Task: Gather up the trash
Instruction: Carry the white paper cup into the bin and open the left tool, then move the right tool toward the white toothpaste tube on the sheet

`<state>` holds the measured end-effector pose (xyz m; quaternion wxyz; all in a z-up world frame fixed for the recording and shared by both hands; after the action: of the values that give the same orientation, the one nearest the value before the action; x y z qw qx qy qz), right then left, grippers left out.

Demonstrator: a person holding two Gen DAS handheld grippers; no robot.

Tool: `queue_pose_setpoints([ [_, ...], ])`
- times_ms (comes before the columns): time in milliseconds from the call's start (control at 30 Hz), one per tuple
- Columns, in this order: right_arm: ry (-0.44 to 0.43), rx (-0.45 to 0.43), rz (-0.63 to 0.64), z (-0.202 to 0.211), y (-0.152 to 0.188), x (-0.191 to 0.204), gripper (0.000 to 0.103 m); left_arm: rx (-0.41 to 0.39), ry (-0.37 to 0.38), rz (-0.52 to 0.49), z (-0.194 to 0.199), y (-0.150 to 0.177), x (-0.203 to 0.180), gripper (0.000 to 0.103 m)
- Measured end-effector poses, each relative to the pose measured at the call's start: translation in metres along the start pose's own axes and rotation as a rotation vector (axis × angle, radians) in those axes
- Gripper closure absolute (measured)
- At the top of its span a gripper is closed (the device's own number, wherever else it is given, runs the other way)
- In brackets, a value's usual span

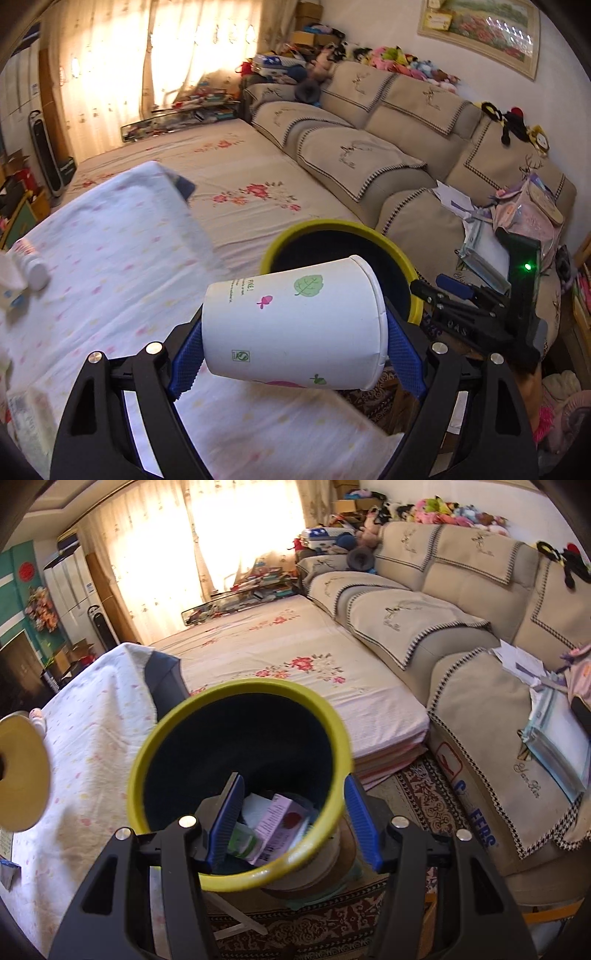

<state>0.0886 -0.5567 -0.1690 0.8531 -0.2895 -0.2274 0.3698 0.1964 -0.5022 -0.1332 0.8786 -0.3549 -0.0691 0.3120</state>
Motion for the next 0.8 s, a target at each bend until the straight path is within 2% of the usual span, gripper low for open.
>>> queue_pose_setpoints([
  [300,0.036,0.019,-0.05,-0.002,0.006,-0.04,0.049,0.088,0.017,-0.045,-0.101,-0.026,-0.049,0.019],
  [467,0.052,0.019,-0.067,0.0,0.009,-0.053,0.045,0.113,0.003,-0.04,-0.133,-0.031,-0.054,0.019],
  [500,0.052,0.021,-0.069,-0.001,0.009,-0.053,0.045,0.115,-0.002,-0.038,-0.137,-0.033,-0.054,0.016],
  [567,0.051,0.022,-0.069,0.0,0.01,-0.053,0.045,0.115,-0.002,-0.028,-0.143,-0.035,-0.053,0.011],
  [633,0.046,0.021,-0.062,0.0,0.01,-0.05,0.045,0.115,-0.005,-0.021,-0.138,-0.031,-0.047,0.011],
  [800,0.03,0.02,-0.04,0.002,0.009,-0.037,0.045,0.08,0.005,-0.005,-0.106,-0.025,-0.035,0.009],
])
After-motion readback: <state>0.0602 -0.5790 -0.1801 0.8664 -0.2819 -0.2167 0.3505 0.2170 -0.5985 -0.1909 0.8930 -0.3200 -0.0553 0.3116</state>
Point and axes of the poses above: each gripper's, at about its wrist camera, not at the fingertips, and z roughly against the way its jaws point, x to its left, y to its underside, the point moved 7 cm from there along -z, roughly the way its jaws point, and after that the axes turned 1 degree about -y, right-handed, at the moved point
